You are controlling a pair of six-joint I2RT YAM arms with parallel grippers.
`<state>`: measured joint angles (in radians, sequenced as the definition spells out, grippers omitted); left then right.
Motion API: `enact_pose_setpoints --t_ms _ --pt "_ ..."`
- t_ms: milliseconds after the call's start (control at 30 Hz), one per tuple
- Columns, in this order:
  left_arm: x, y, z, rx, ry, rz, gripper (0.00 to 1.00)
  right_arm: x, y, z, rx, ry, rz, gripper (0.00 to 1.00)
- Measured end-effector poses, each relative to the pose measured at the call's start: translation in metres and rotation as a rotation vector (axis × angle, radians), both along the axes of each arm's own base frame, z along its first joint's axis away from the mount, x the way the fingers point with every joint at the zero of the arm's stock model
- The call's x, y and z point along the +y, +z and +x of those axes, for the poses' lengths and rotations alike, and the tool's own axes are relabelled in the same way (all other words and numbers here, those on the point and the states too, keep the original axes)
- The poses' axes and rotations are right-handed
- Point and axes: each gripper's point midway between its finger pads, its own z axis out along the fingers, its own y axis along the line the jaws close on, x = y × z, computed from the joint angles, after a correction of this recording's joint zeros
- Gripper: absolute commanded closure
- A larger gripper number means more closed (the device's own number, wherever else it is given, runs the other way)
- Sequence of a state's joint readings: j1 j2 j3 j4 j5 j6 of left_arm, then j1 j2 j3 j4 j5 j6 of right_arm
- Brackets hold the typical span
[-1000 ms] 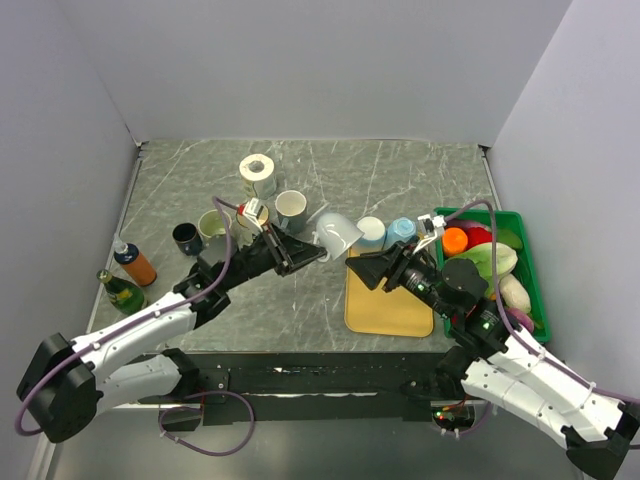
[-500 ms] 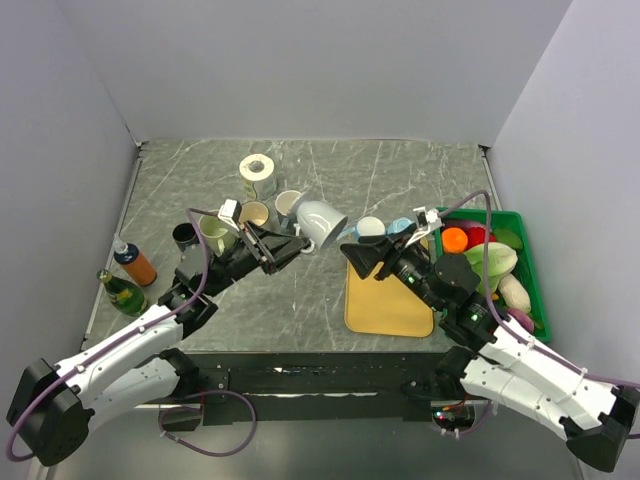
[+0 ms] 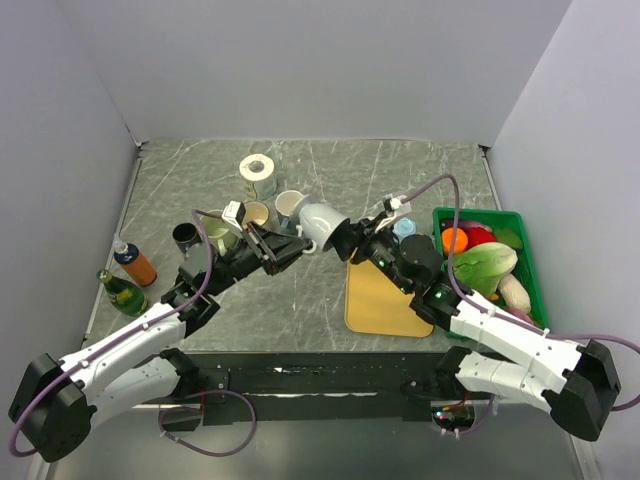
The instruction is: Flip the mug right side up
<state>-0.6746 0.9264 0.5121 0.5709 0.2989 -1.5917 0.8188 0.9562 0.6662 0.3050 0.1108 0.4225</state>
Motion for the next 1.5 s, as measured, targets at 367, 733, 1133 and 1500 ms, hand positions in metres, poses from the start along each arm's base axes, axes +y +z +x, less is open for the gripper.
enact_pose_setpoints --t_ms 367,733,1133,1500 --pt "0.005 0.014 0.000 -0.041 0.005 -0.038 0.84 -0.003 0.032 0.002 -0.049 -0.017 0.084 1.00" --pt "-0.006 0.015 -0.004 -0.270 -0.018 0.218 0.16 -0.020 0.036 -0.004 0.150 -0.063 -0.068 1.00" --pt "0.023 -0.018 -0.009 -0.634 0.072 0.616 0.03 -0.058 -0.010 -0.010 0.484 -0.139 -0.239 1.00" --pt "-0.018 -0.091 -0.044 -0.797 -0.179 0.895 0.04 -0.062 -0.048 -0.038 0.642 -0.062 -0.365 1.00"
